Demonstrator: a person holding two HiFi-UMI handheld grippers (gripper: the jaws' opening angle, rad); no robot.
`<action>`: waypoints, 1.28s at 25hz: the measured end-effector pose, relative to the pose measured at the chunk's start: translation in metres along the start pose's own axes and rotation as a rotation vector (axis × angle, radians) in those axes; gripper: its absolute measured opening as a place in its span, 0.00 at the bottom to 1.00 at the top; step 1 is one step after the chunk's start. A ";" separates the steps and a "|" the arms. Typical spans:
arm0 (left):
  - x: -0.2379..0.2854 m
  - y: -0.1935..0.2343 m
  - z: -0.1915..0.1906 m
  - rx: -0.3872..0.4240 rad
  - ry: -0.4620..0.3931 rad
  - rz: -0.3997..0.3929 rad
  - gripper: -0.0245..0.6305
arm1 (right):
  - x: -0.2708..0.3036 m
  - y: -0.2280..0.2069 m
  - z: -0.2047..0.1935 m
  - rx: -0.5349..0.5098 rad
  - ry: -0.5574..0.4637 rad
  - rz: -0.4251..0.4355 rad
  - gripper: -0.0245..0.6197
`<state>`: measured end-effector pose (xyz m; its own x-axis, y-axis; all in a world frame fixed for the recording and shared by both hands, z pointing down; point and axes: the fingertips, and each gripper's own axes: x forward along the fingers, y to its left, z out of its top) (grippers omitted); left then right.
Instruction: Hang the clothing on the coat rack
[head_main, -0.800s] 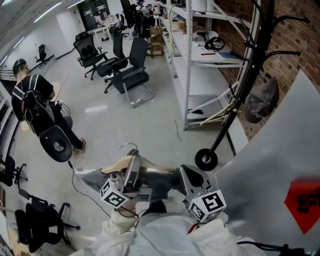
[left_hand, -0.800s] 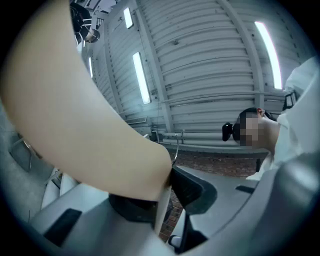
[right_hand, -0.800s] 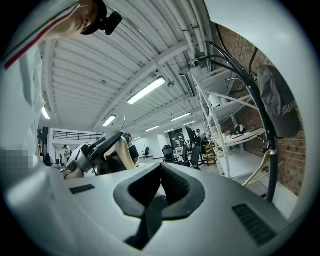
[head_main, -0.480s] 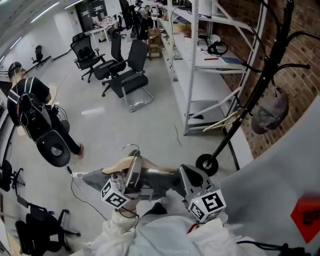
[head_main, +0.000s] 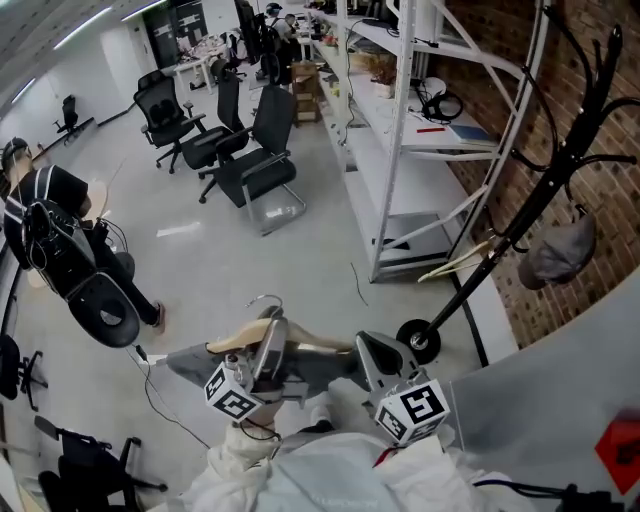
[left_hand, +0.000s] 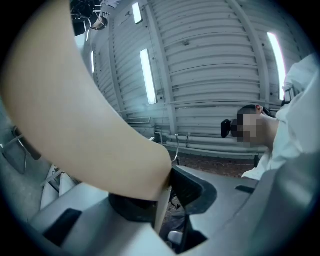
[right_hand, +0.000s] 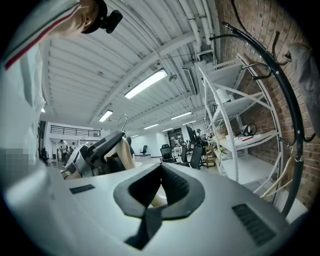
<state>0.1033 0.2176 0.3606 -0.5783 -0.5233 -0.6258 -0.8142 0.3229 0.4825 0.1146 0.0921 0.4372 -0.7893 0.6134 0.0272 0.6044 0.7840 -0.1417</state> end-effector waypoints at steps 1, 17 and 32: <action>0.001 0.007 0.002 -0.004 0.002 0.001 0.22 | 0.007 -0.001 -0.001 0.002 0.001 -0.004 0.08; 0.022 0.081 0.030 -0.056 0.053 -0.054 0.22 | 0.081 -0.006 -0.004 0.009 0.007 -0.079 0.08; 0.075 0.156 0.017 -0.088 0.106 -0.075 0.22 | 0.151 -0.069 -0.007 0.032 0.004 -0.117 0.08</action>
<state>-0.0678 0.2421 0.3778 -0.5041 -0.6252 -0.5958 -0.8444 0.2121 0.4919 -0.0457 0.1317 0.4577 -0.8539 0.5181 0.0489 0.5043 0.8469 -0.1686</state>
